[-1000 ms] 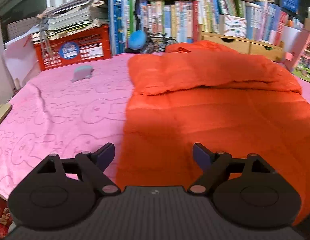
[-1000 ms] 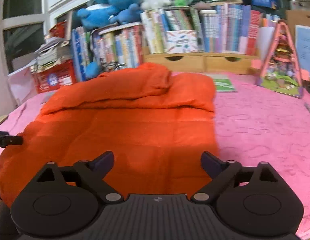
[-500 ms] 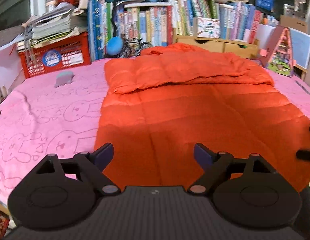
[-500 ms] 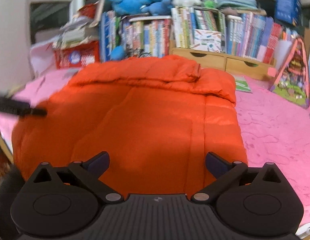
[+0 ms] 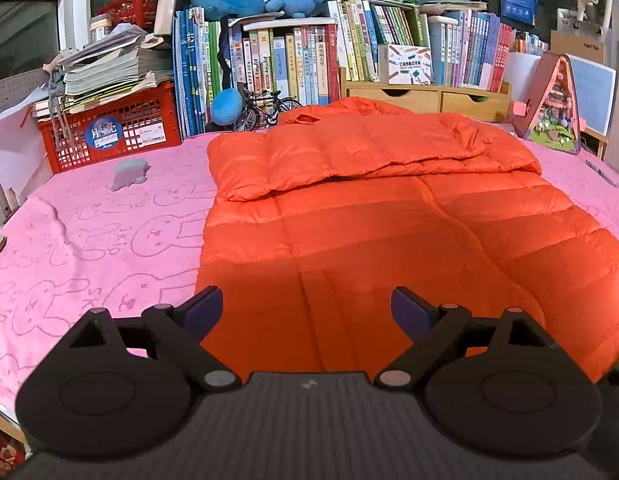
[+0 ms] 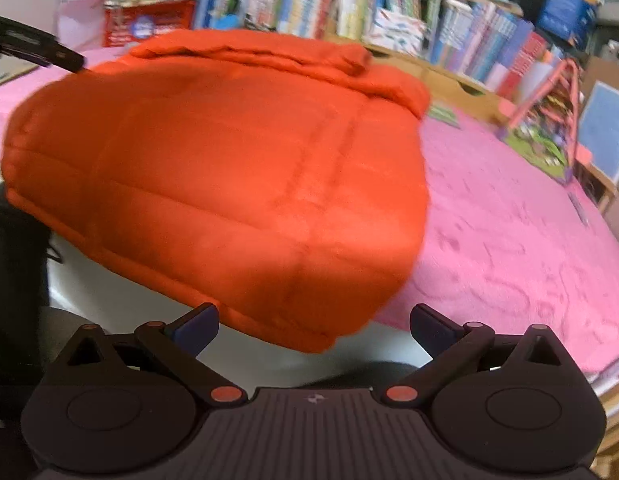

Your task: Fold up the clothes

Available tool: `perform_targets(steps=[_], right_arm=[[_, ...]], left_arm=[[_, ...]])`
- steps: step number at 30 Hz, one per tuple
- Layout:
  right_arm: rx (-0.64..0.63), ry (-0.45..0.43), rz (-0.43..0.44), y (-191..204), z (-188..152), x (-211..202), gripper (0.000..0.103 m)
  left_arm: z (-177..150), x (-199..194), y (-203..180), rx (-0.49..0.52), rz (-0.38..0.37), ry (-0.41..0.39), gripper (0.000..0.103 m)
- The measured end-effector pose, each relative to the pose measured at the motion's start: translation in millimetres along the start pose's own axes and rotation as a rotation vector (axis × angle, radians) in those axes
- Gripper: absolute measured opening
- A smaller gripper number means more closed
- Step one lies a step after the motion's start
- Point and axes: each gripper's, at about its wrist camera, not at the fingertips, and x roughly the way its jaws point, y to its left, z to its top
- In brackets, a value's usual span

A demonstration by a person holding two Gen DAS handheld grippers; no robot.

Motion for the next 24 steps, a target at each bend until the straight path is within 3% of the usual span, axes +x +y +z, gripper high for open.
perform_targets(steps=[7, 14, 17, 22, 24], right_arm=[[0.013, 0.008, 0.073, -1.7, -4.9, 27.1, 0.101], [0.049, -0.05, 0.147, 1.2, 5.5, 1.3, 0.072], [0.094, -0.101, 0.193, -8.0, 11.8, -22.2, 0.065], [0.156, -0.187, 0.233, -21.0, 38.7, -44.9, 0.049], [0.179, -0.221, 0.26, -21.6, 52.7, -46.5, 0.038]], left_arm=[[-4.4, 3.6, -6.9, 0.026, 0.006, 0.014, 0.093], [-5.2, 6.7, -5.5, 0.021, 0.016, 0.024, 0.093], [-4.9, 6.7, -4.6, 0.017, 0.021, 0.023, 0.093], [-5.2, 6.6, -4.2, 0.017, 0.027, 0.021, 0.093], [-5.3, 6.5, -4.0, 0.019, 0.029, 0.019, 0.093]])
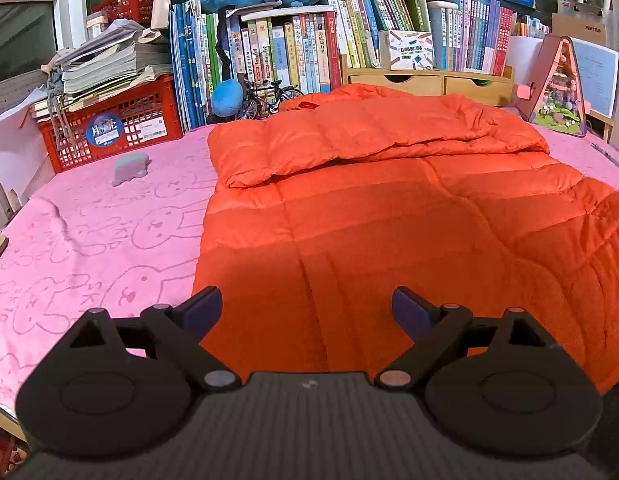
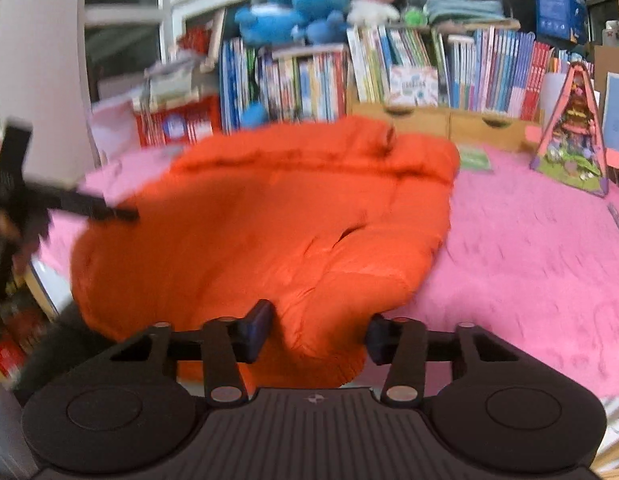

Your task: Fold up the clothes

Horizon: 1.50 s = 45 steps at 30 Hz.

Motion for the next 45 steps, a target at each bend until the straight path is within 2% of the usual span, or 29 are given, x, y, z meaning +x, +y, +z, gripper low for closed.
perform_targets(steps=[2, 5, 10, 12, 15, 19, 20, 23, 27, 32, 34, 35, 37, 38, 40, 42, 44, 45], right_arm=[[0.014, -0.028, 0.026, 2.6, 14.6, 4.7, 0.031], [0.023, -0.047, 0.054, 5.8, 39.4, 20.1, 0.028], [0.068, -0.043, 0.113, 11.6, 90.4, 62.7, 0.027], [0.099, -0.014, 0.13, 13.7, 109.3, 89.4, 0.027], [0.135, 0.08, 0.139, 20.1, 129.0, 141.5, 0.027], [0.161, 0.175, 0.152, 30.9, 140.3, 201.2, 0.024], [0.178, 0.195, 0.153, 30.9, 143.6, 213.5, 0.022], [0.241, 0.232, 0.184, 28.2, 144.4, 236.8, 0.021], [0.28, 0.231, 0.233, 22.6, 134.8, 248.8, 0.021], [0.369, 0.213, 0.34, 1.8, 127.0, 252.3, 0.022], [0.377, 0.207, 0.373, -3.5, 126.0, 251.2, 0.023], [0.377, 0.202, 0.391, -5.5, 125.9, 250.0, 0.026], [0.366, 0.187, 0.42, -9.1, 126.6, 245.3, 0.036], [0.35, 0.174, 0.424, -10.8, 128.0, 240.8, 0.046], [0.303, 0.143, 0.426, -16.0, 131.2, 227.8, 0.055], [0.251, 0.114, 0.42, -24.9, 133.7, 211.8, 0.071], [0.196, 0.076, 0.392, -36.3, 134.8, 194.0, 0.079], [0.166, 0.056, 0.373, -43.5, 134.0, 184.8, 0.08]], left_arm=[[0.7, -1.1, 2.5, -0.001, 0.006, -0.007, 0.093], [3.0, -4.3, 8.9, -0.011, 0.018, -0.022, 0.093], [9.1, -12.8, 25.9, -0.047, 0.051, -0.057, 0.093], [12.1, -17.5, 33.2, -0.065, 0.056, -0.071, 0.093], [18.5, -30.6, 40.1, -0.089, 0.015, -0.098, 0.093], [27.0, -57.1, 30.7, -0.06, -0.136, -0.173, 0.094], [27.9, -62.0, 24.4, -0.036, -0.183, -0.185, 0.098], [26.2, -69.7, 3.0, 0.049, -0.332, -0.198, 0.099], [16.5, -58.9, -25.7, 0.133, -0.519, -0.132, 0.099], [12.0, -34.0, -46.9, 0.097, -0.633, -0.02, 0.099], [12.7, -20.8, -51.6, 0.101, -0.586, 0.007, 0.097], [12.9, -11.4, -51.8, 0.096, -0.539, 0.023, 0.091], [14.5, 7.7, -44.5, 0.041, -0.456, 0.059, 0.085], [16.1, 15.1, -38.1, 0.006, -0.438, 0.068, 0.08], [19.9, 25.1, -27.6, -0.025, -0.389, 0.072, 0.079], [23.9, 33.8, -19.1, -0.037, -0.333, 0.072, 0.079], [26.8, 41.6, -12.9, -0.038, -0.292, 0.076, 0.079], [27.7, 45.2, -9.4, -0.043, -0.286, 0.079, 0.079]])
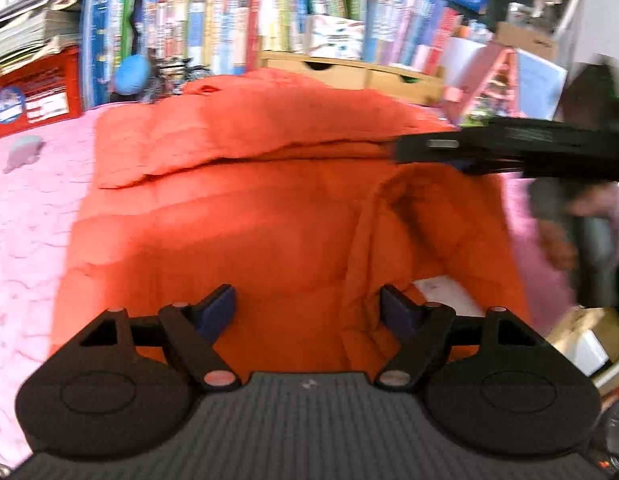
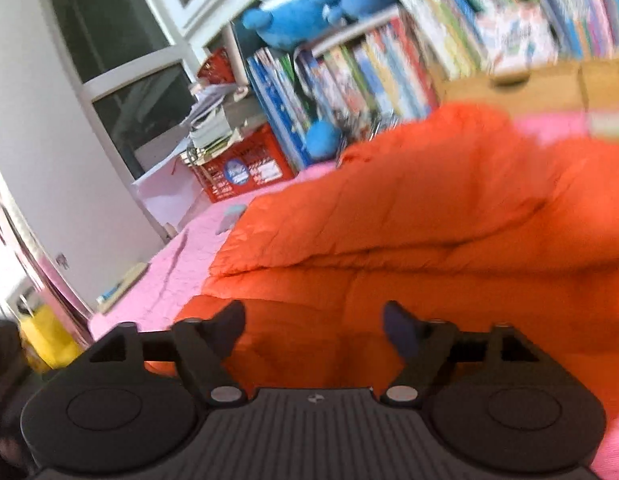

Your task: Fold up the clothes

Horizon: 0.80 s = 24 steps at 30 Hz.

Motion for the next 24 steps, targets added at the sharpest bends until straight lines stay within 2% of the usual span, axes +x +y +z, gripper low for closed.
perform_targets(steps=[4, 7, 9, 10, 11, 12, 13, 15, 17, 21, 24], right_arm=[[-0.124, -0.062, -0.129, -14.5, -2.4, -44.1, 0.086], [-0.248, -0.034, -0.194, -20.1, -10.6, -62.2, 0.087], [-0.346, 0.004, -0.212, -10.3, -20.9, -62.5, 0.076], [-0.382, 0.02, -0.195, -2.3, -27.8, -60.0, 0.071], [-0.41, 0.035, -0.155, 7.1, -34.2, -56.0, 0.06], [-0.438, 0.051, -0.107, 17.4, -40.2, -50.9, 0.054], [-0.465, 0.064, -0.07, 27.8, -46.0, -44.8, 0.053], [-0.514, 0.089, -0.02, 47.5, -55.8, -28.6, 0.042], [-0.527, 0.105, 0.011, 59.4, -58.6, -12.4, 0.036], [-0.533, 0.112, -0.005, 71.4, -49.9, 17.1, 0.034], [-0.521, 0.129, -0.029, 71.0, -39.1, 37.9, 0.034]], left_arm=[[0.1, 1.2, 6.7, -0.013, -0.002, 0.0, 0.08], [-3.2, -2.0, 8.2, -0.02, -0.015, 0.0, 0.081], [-3.7, -1.2, 7.8, -0.016, -0.014, 0.002, 0.081], [-3.3, 0.1, 6.5, -0.012, -0.01, 0.004, 0.082], [-2.7, 1.4, 5.6, -0.007, -0.005, 0.006, 0.082], [-2.0, 2.4, 5.1, -0.004, -0.002, 0.007, 0.082], [-1.7, 2.8, 5.2, -0.002, -0.001, 0.009, 0.082], [-0.5, 1.9, 6.7, -0.007, -0.002, 0.01, 0.082], [1.0, -3.1, 9.1, -0.017, 0.009, 0.003, 0.082], [5.8, -25.4, 15.0, -0.025, 0.045, -0.035, 0.081], [10.2, -53.8, 15.3, -0.02, 0.002, -0.101, 0.082]])
